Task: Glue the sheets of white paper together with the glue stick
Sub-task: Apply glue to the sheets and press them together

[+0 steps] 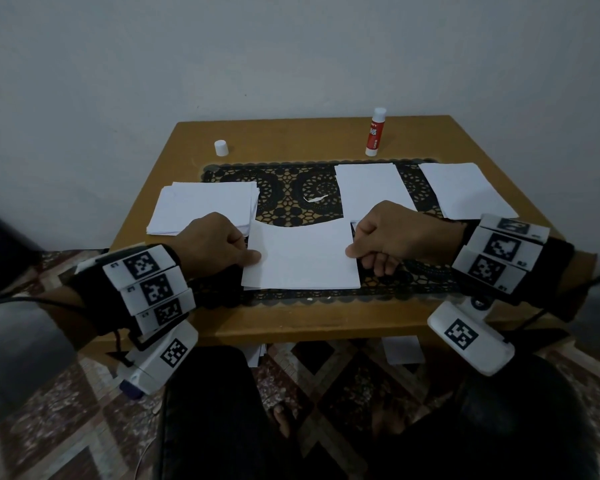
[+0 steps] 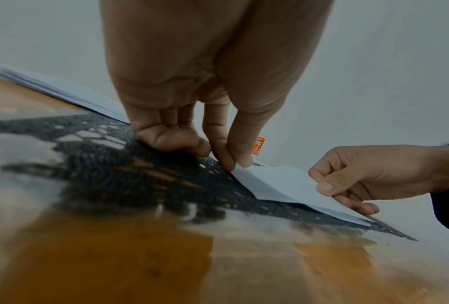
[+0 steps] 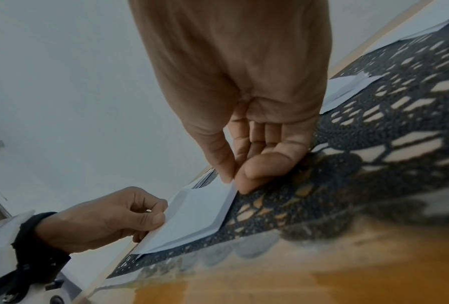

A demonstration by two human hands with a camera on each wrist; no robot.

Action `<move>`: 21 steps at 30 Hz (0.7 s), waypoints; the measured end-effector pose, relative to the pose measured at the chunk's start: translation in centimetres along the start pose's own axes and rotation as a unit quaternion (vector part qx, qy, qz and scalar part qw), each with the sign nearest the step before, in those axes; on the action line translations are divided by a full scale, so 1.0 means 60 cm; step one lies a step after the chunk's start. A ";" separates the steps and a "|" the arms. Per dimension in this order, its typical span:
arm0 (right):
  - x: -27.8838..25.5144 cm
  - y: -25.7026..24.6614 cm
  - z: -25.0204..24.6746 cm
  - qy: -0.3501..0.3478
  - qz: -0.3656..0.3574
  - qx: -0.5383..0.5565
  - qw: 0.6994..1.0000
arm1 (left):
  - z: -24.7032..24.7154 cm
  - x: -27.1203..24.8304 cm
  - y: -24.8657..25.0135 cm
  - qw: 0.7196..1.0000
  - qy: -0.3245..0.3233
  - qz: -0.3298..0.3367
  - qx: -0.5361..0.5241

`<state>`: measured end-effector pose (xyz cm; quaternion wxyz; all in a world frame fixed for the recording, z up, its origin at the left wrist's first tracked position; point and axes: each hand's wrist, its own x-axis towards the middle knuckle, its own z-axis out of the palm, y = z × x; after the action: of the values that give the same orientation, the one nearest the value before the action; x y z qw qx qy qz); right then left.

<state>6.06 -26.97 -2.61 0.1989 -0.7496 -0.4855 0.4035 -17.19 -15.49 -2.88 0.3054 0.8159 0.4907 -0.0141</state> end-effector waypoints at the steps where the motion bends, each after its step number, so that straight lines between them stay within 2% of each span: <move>1: 0.000 0.000 0.000 0.000 0.000 -0.003 1.000 | 0.000 0.000 -0.001 1.000 0.000 0.001 0.002; 10: 0.005 0.000 0.003 0.011 -0.002 -0.033 0.999 | 0.008 0.002 0.004 0.998 0.018 0.021 0.048; 14: 0.006 -0.003 0.010 0.036 -0.013 -0.077 0.996 | 0.009 0.000 0.014 0.988 0.036 0.041 0.146; 17: 0.005 -0.008 0.016 0.056 -0.006 -0.145 0.988 | 0.009 -0.010 0.015 0.964 0.049 0.107 0.239; 18: 0.000 -0.011 0.018 0.076 -0.019 -0.203 0.976 | 0.009 -0.012 0.013 0.951 0.037 0.138 0.274; 20: -0.018 -0.017 0.028 0.125 -0.088 -0.352 0.924 | 0.007 -0.015 0.012 0.929 0.001 0.181 0.323; 21: -0.030 -0.019 0.041 0.117 -0.131 -0.401 0.899 | 0.006 -0.016 0.013 0.925 -0.018 0.187 0.329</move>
<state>3.05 -28.30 -2.55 -0.0116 -0.7372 -0.6734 0.0543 -16.95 -16.68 -2.50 0.0252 0.9472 0.2912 -0.1318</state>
